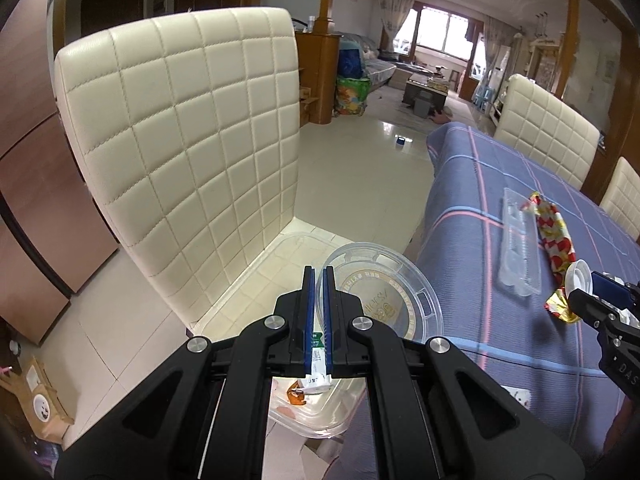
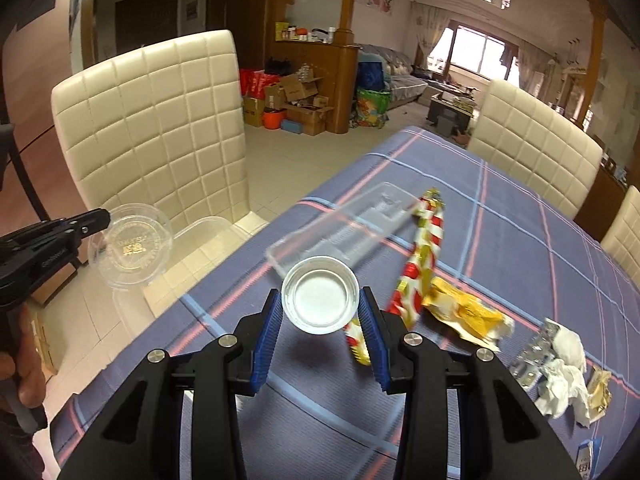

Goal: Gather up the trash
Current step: 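Drop the lid, blue wrapper and white cup into the clear bin with both tools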

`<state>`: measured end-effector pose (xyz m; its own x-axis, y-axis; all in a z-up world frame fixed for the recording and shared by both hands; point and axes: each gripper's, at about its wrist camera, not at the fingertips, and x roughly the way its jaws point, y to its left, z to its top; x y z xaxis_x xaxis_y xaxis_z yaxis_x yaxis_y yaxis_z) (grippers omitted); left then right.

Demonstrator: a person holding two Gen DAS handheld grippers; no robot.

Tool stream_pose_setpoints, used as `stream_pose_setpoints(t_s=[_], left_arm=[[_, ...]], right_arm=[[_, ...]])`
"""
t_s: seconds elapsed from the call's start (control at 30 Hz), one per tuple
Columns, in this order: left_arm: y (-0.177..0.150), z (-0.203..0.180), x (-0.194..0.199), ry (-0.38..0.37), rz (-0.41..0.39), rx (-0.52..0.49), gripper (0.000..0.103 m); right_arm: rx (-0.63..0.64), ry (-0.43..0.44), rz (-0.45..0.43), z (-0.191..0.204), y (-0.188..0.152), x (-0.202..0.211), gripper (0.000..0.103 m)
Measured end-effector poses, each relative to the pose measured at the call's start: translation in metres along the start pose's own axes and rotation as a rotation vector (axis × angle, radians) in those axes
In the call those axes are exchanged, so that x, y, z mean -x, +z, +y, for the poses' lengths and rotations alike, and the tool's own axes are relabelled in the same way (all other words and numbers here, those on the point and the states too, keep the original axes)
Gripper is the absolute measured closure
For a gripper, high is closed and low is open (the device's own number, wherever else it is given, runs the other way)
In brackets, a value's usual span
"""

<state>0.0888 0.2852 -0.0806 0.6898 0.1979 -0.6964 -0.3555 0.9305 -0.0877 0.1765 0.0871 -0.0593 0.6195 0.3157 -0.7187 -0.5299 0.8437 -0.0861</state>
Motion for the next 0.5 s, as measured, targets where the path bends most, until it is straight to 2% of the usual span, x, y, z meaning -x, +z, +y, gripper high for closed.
stream_pose_setpoints(t_s=[0.3, 0.43, 0.47, 0.5], left_arm=[[-0.003, 0.016, -0.015, 0.023, 0.019, -0.006, 0.096], [-0.006, 0.024, -0.024, 0.034, 0.052, 0.007, 0.094], [-0.008, 0.028, -0.026, 0.031, 0.064, 0.019, 0.09], [-0.009, 0.03, -0.028, 0.029, 0.068, 0.026, 0.077]], right_arm=[[0.076, 0.035, 0.019, 0.035, 0.006, -0.015, 0.064], [0.099, 0.048, 0.035, 0.046, 0.006, -0.022, 0.065], [0.106, 0.051, 0.039, 0.049, 0.006, -0.024, 0.064], [0.112, 0.053, 0.042, 0.051, 0.006, -0.026, 0.064]])
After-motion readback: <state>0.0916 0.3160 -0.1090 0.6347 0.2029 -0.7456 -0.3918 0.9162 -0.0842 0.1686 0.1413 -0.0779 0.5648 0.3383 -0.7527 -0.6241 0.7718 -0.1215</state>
